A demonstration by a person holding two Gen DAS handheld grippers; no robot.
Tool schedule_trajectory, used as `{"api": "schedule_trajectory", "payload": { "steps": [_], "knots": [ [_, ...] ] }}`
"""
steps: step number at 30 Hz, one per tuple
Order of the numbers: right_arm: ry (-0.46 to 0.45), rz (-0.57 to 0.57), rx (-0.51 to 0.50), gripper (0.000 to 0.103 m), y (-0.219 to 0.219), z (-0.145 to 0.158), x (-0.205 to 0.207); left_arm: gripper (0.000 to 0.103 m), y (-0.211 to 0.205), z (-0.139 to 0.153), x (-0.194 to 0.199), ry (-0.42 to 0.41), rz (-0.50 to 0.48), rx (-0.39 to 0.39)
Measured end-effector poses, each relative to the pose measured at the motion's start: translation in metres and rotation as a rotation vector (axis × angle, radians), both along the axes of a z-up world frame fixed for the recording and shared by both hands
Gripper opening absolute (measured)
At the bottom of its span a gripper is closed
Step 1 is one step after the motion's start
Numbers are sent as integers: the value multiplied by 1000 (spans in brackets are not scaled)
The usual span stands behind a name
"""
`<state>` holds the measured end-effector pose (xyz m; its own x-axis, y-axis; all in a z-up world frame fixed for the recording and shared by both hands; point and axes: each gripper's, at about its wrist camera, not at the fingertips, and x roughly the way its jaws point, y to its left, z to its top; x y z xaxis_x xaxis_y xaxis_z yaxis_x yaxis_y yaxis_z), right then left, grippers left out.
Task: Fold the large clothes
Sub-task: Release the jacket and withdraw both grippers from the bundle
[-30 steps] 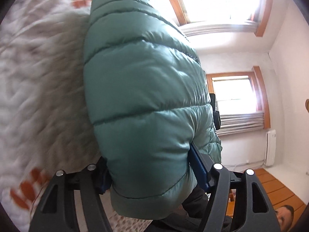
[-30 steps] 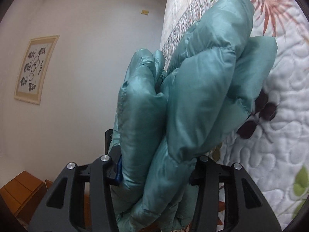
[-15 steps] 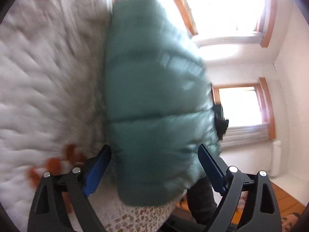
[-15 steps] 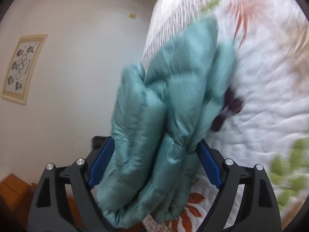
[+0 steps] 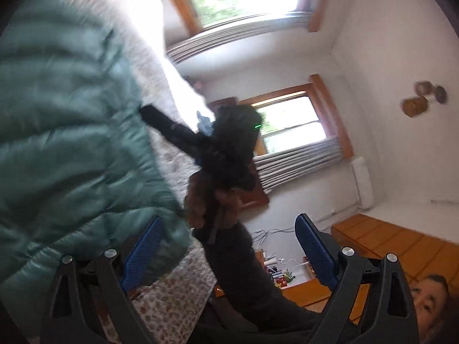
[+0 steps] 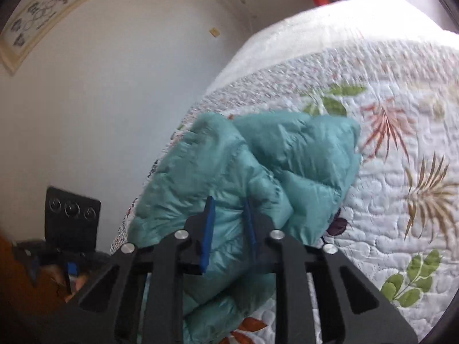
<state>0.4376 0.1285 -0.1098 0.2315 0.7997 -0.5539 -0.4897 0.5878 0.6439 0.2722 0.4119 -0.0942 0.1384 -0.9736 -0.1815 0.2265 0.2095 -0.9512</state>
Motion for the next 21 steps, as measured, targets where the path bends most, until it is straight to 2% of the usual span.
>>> {"api": "schedule_trajectory", "payload": {
  "steps": [2,6,10,11,12,13,14,17,19,21],
  "knots": [
    [31,-9,9,8,2,-15,1,78,-8,-15,-9,15,-5,24],
    [65,0,26,0,-1,-38,3,72,-12,-26,-16,28,6,32],
    [90,-6,7,0,3,-53,6,66,-22,-23,-11,34,7,75],
    [84,-6,-9,0,4,-50,5,67,-20,-22,-12,42,3,79],
    [80,-5,-14,3,4,-45,4,72,-19,-18,-12,53,-3,79],
    [71,-5,-5,9,1,-35,1,78,-13,-12,-11,58,-7,57],
    [49,-14,7,10,-2,-24,-1,88,-8,-4,-13,44,0,33],
    [-30,10,57,14,-7,18,-27,93,12,34,-18,-50,56,-2],
    [-59,61,54,18,2,32,-48,99,31,52,-14,-91,127,-4],
    [-72,101,22,18,15,33,-67,99,46,59,-1,-107,182,19]
  ]
}}
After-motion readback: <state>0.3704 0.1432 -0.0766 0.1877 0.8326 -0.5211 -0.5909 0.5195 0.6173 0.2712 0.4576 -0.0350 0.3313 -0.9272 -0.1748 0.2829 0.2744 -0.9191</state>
